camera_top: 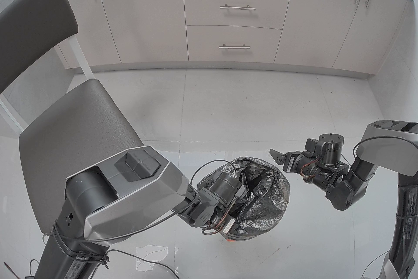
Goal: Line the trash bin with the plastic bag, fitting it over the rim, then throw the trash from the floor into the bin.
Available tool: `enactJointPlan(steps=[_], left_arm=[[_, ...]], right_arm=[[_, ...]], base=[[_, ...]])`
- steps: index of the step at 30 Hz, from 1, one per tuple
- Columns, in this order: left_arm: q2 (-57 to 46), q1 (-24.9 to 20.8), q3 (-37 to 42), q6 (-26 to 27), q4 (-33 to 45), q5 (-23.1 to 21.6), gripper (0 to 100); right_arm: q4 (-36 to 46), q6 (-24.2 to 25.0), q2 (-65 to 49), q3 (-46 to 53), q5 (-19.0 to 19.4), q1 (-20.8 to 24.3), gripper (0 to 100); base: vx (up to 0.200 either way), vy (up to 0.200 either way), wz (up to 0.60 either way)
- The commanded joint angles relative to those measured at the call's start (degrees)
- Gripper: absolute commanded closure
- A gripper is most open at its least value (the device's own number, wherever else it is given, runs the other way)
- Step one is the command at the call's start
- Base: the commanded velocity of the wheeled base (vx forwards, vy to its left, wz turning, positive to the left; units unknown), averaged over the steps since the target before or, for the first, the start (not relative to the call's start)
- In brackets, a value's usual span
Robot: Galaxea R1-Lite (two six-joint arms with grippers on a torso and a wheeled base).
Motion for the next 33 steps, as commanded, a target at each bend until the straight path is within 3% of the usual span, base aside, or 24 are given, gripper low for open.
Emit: enactJointPlan(steps=[1,8,13,20,33], left_arm=[[0.2,0.2,-4.8,-1.9,4.1,-0.3,0],[-0.8,0.4,-5.1,-3.0,3.8,-0.5,0],[-5.5,-0.3,-3.7,-8.2,1.5,0.3,0],[-10.2,1.0,-3.7,-8.3,1.4,0.8,0],[-2.4,4.4,-5.3,-6.8,-7.9,0.7,0]], right_arm=[[-0.7,0.0,0.0,0.0,0.0,0.0,0],[-2.8,-0.1,0.5,0.3,-0.1,0.0,0],[-2.9,-0.2,0.5,0.4,-0.1,0.0,0],[-2.9,-0.1,0.5,0.4,-0.1,0.0,0],[-2.9,0.0,0.5,0.4,-0.1,0.4,0]], base=[[0.0,0.0,0.0],[0.0,0.0,0.0],[0.0,0.0,0.0],[0.0,0.0,0.0],[0.0,0.0,0.0]])
